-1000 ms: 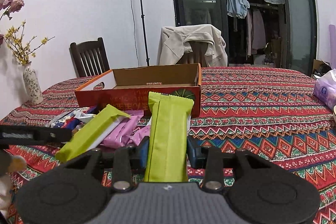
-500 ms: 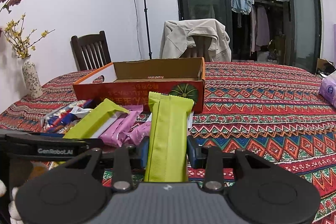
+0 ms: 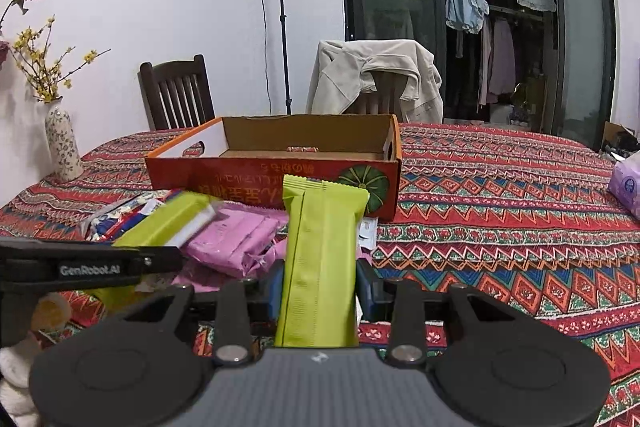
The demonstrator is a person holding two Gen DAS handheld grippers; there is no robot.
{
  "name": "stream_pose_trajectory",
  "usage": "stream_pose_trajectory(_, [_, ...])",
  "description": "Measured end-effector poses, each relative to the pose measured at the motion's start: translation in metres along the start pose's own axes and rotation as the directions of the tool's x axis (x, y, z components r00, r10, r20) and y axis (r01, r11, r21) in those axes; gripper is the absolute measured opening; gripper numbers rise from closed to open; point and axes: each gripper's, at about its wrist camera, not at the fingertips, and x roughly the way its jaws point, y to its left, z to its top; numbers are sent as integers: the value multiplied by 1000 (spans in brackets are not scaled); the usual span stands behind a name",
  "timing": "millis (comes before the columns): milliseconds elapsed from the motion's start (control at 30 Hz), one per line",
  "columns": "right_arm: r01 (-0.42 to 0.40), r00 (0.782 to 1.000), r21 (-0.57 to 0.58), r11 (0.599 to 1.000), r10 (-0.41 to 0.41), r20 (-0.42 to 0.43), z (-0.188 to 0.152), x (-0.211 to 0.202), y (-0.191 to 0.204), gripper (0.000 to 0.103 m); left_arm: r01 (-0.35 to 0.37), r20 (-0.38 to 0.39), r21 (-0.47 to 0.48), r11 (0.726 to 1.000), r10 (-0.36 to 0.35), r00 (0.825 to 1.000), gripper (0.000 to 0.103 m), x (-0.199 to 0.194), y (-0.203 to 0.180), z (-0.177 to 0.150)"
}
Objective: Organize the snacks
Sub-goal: 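Carry both green bars into the cardboard box and open both grippers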
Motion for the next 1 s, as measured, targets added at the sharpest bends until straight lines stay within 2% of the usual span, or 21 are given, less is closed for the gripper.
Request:
stream_pose_trajectory(167, [8,1000,-5,1000,-8,14,6,-4,4,36,14,32,-1,1000,-14,999,40,-12,3,9])
stream_pose_trajectory(267, [13,1000,-4,1000,-13,21,11,-6,5,36,22,53,6,1000,-23,998,35,-19,4,17])
stream_pose_trajectory(433, [20,999,3,1000,-20,37,20,-8,5,36,36,89,12,999,-37,995,35,-27,5,28])
stream_pose_trajectory(633, [20,999,4,1000,-20,37,21,-9,8,36,42,82,-8,999,-41,996,35,-26,14,29])
stream_pose_trajectory(833, [19,999,-10,1000,-18,39,25,-8,14,36,48,108,-13,999,-46,993,35,-33,21,34])
stream_pose_trajectory(1000, [22,998,-20,1000,-21,54,38,-5,17,36,49,150,0,999,-49,987,35,-39,20,54])
